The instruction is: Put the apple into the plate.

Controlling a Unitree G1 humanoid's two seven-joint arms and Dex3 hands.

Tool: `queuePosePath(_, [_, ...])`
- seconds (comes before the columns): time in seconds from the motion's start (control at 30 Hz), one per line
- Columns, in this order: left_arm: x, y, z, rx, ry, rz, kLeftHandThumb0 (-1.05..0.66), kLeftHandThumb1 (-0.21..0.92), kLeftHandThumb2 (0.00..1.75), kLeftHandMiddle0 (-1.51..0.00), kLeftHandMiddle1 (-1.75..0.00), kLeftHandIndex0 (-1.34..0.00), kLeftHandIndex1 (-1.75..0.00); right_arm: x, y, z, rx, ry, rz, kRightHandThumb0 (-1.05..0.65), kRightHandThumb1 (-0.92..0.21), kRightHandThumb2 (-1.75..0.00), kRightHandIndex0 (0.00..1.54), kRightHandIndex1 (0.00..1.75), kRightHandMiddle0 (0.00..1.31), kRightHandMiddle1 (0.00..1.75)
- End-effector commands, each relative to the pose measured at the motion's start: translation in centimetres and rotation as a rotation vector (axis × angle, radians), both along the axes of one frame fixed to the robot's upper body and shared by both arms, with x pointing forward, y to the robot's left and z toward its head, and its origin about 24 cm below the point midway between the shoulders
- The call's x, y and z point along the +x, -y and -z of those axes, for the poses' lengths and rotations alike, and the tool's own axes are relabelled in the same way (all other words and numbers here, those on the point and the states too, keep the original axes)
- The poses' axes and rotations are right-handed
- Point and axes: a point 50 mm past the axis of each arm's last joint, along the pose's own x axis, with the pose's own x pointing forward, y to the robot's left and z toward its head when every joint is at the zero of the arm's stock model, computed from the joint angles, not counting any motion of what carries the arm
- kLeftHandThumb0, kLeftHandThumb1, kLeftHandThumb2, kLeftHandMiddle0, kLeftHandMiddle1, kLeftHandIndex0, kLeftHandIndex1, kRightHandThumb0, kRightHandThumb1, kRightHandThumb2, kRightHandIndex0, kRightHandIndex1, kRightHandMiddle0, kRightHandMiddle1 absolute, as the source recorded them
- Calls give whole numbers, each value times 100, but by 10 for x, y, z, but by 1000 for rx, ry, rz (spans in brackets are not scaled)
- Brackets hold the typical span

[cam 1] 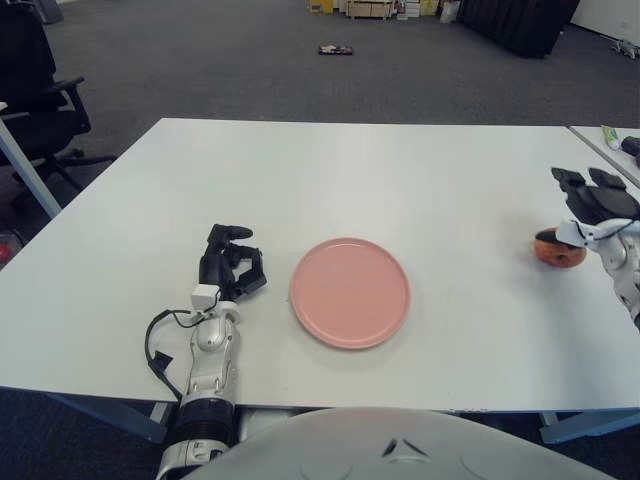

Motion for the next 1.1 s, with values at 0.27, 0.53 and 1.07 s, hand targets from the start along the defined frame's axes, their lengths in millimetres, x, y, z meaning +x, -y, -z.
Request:
queuePosePath(0.27, [0,2,2,3,4,13,-1,41,117,-55,-160,-41,-175,2,5,7,-35,-85,60,-105,-69,-24,0,0,0,0])
queuePosePath(0.53, [-1,2,2,2,-1,15,-1,40,118,-54,-162,-41,-175,3,8,24,-59,-223,120,-105,-71,-24,0,0,0,0])
queuePosePath(1.07, [-1,2,3,-5,1,7,-1,42,115,-54,-159,-40,-175,-3,6,52,-102,-444,157,-105,-77,-24,0,0,0,0])
